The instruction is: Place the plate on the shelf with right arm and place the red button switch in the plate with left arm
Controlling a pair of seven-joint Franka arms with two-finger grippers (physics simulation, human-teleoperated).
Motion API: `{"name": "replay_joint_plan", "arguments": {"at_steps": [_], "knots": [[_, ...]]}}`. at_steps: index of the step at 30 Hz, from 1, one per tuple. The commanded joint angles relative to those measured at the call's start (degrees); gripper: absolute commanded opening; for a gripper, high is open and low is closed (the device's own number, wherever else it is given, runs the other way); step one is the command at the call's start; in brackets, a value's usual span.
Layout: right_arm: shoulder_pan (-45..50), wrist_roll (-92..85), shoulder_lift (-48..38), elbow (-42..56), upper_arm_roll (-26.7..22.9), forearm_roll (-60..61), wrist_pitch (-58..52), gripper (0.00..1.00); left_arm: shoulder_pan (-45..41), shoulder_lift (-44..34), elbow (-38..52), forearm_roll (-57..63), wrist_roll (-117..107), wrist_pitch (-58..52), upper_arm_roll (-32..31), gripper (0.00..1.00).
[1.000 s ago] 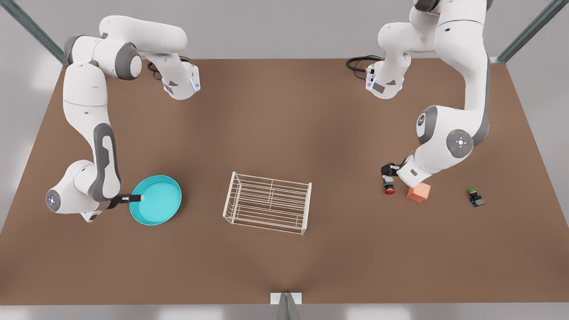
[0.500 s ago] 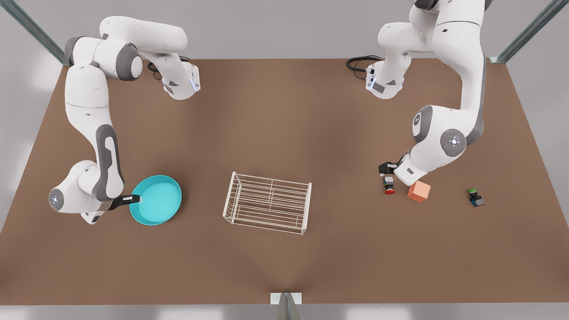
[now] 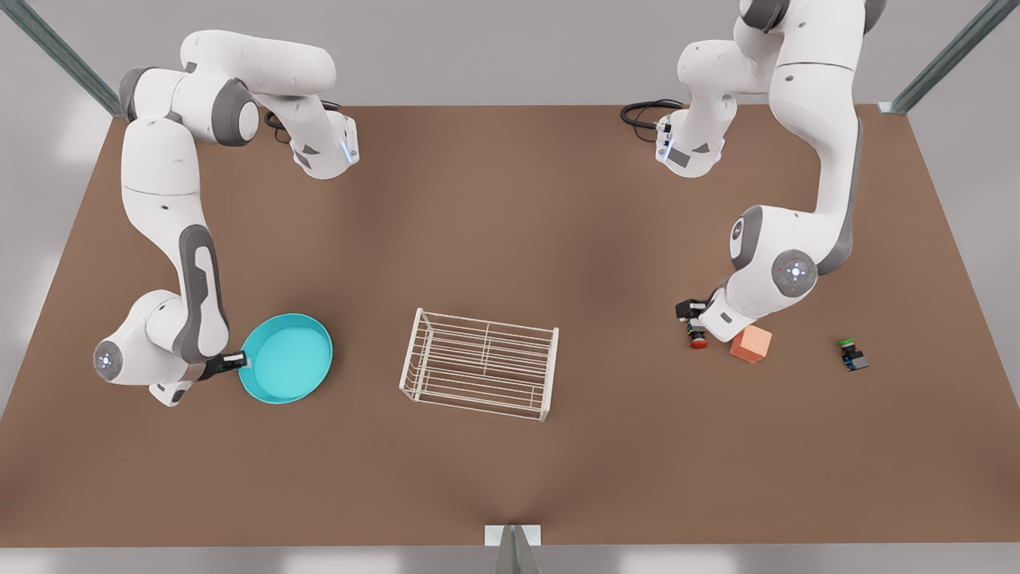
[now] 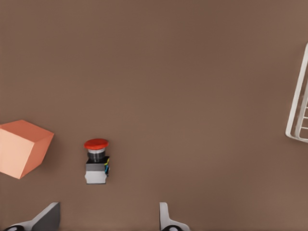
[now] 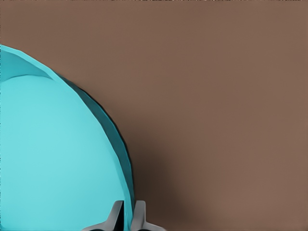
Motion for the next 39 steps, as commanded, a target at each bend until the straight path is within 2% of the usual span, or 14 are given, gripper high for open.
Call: {"name": "replay_joint_plan", "arguments": {"at_steps": [1, 6, 11, 20, 27, 36, 39], "knots": [[0.0, -1.5, -0.1, 0.0, 0.0, -0.4, -0.4, 0.14, 0.2, 0.5, -0.3, 2.0, -3.3, 0.6, -0.1, 1.0], [0.2, 0.0, -0.6, 0.1, -0.1, -0.2, -3.2, 0.15, 0.4, 2.2, -1.9, 2.9, -3.4, 3.6, 0.2, 1.0], [0.0, 2.7, -5.0, 0.4, -0.1, 2.2, -8.9, 0.14, 0.5, 3.3, -5.3, 4.0, -3.6, 8.2, 0.5, 1.0], [1.5, 5.2, -13.4, 0.3, -1.2, 6.0, -19.6, 0.14, 1.7, 3.7, -5.5, 4.1, -3.5, 9.0, 1.6, 1.0], [12.1, 12.9, -17.8, 0.2, -6.9, 6.1, -21.0, 0.14, 2.1, 5.3, -5.2, 4.2, -3.5, 11.3, 2.0, 1.0], [22.0, 29.6, -18.6, 2.2, -6.8, 6.8, -20.7, 0.14, 1.2, 8.5, -5.8, 4.6, -3.6, 14.4, 1.9, 1.0], [23.6, 34.7, -18.5, 3.8, -6.4, 9.4, -20.7, 0.14, -0.4, 12.7, -5.7, 4.6, -3.6, 18.7, 1.9, 1.0]]}}
